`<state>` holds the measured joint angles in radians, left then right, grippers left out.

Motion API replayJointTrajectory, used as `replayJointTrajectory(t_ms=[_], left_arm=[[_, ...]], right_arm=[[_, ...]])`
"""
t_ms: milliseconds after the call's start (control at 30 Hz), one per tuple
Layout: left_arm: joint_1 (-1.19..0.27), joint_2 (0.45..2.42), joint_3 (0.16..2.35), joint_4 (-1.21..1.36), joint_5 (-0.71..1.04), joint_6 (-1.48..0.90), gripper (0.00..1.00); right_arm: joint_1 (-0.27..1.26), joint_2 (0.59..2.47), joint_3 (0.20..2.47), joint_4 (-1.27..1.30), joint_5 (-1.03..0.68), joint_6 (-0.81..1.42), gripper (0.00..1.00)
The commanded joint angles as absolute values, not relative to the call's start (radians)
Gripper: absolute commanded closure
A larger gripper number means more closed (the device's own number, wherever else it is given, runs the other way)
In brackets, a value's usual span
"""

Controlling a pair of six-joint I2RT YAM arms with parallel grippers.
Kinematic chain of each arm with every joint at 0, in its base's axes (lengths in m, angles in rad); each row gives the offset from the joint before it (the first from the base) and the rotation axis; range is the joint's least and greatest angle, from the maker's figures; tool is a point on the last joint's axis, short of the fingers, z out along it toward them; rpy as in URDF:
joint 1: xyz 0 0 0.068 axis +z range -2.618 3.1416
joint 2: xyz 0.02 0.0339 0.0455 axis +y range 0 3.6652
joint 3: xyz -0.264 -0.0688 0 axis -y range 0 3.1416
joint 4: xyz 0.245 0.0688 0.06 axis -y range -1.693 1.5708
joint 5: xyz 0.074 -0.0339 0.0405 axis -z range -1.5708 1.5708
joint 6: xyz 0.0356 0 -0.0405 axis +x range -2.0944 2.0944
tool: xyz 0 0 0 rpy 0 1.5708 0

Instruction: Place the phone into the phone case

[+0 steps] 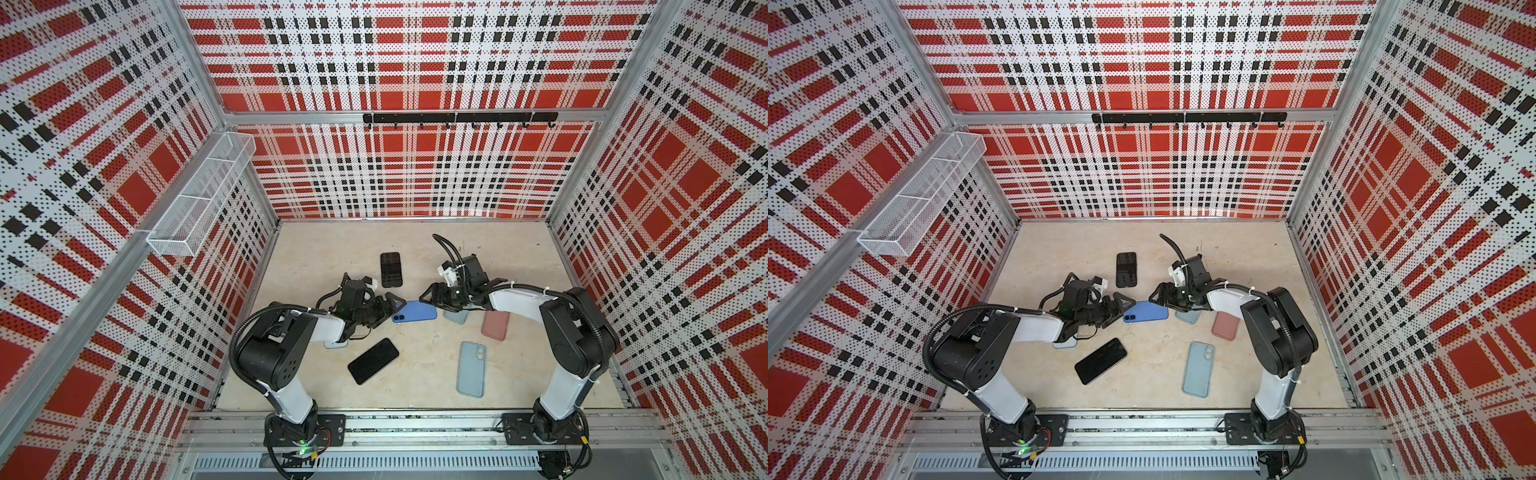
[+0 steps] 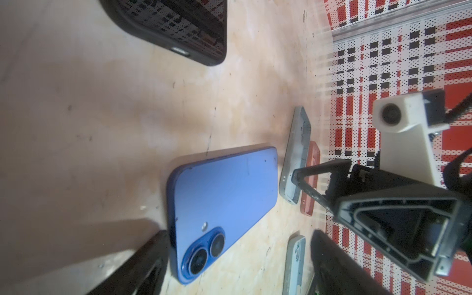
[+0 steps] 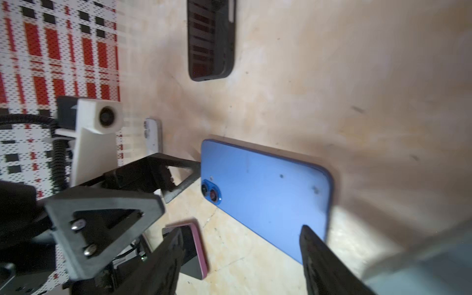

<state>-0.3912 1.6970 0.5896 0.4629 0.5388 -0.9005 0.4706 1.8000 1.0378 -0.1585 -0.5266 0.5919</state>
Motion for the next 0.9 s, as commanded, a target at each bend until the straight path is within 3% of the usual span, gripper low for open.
replayJointTrajectory(t_ms=[0, 400, 633, 867], left_arm=[[-0.384, 1.706, 0.571, 0.357, 0.526, -0.901, 0.0], [-0.383, 1.699, 0.591, 0.321, 0.524, -0.884, 0.01], [-0.388, 1.708, 0.599, 0.322, 0.525, -0.887, 0.01], [-0.399, 1.714, 0.591, 0.333, 0.526, -0.893, 0.01]], right_arm=[[0.468, 1.844, 1.09, -0.265, -0.456, 0.499, 0.23], [0.47, 1.94, 1.098, -0.199, -0.575, 0.515, 0.22], [0.485, 1.936, 1.059, -0.032, -0.77, 0.588, 0.24], [0.487, 1.903, 1.019, 0.284, -0.942, 0.796, 0.29]])
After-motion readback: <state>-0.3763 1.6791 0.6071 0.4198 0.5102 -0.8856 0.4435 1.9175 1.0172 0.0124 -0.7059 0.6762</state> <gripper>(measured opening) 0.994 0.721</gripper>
